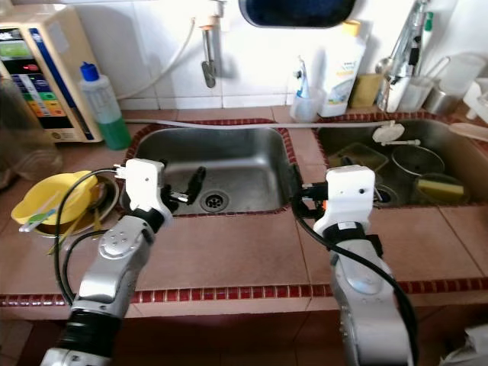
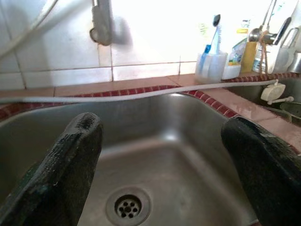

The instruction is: Kitchen organization

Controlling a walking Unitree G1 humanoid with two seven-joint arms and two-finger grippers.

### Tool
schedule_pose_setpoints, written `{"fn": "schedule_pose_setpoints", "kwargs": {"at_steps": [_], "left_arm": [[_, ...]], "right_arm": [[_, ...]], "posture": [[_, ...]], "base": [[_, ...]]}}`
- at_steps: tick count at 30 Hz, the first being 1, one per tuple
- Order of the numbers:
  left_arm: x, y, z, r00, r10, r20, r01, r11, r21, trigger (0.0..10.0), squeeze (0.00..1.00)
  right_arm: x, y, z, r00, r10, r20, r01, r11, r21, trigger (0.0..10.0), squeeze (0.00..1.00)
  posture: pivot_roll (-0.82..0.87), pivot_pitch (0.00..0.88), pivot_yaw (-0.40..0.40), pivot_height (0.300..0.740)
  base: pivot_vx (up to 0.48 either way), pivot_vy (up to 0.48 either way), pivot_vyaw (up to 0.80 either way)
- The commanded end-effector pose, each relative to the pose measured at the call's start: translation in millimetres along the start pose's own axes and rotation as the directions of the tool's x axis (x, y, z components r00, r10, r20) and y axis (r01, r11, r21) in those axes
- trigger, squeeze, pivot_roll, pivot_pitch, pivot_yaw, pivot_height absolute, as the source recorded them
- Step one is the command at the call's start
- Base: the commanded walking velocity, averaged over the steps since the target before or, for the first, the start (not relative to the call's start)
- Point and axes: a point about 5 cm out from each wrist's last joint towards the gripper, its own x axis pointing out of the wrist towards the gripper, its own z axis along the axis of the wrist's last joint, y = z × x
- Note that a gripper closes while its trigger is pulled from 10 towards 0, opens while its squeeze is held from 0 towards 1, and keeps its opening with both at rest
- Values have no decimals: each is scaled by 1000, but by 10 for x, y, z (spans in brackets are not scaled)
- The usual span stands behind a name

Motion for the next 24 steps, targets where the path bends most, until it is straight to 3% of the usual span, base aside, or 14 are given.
{"fn": "schedule_pose_setpoints", "kwargs": {"at_steps": [1, 24], "left_arm": [[-33, 118, 4, 999, 35, -2, -35, 999, 14, 10000, 0], [-38, 121, -5, 998, 62, -5, -62, 998, 16, 10000, 0]], "right_arm": [[2, 62, 51, 1000, 22, 20, -22, 1000, 13, 10000, 0], [6, 67, 63, 999, 26, 26, -26, 1000, 15, 10000, 0]], "posture": [[2, 0, 35, 740], [2, 0, 31, 740]], "base": [[0, 0, 0], [0, 0, 0]]}}
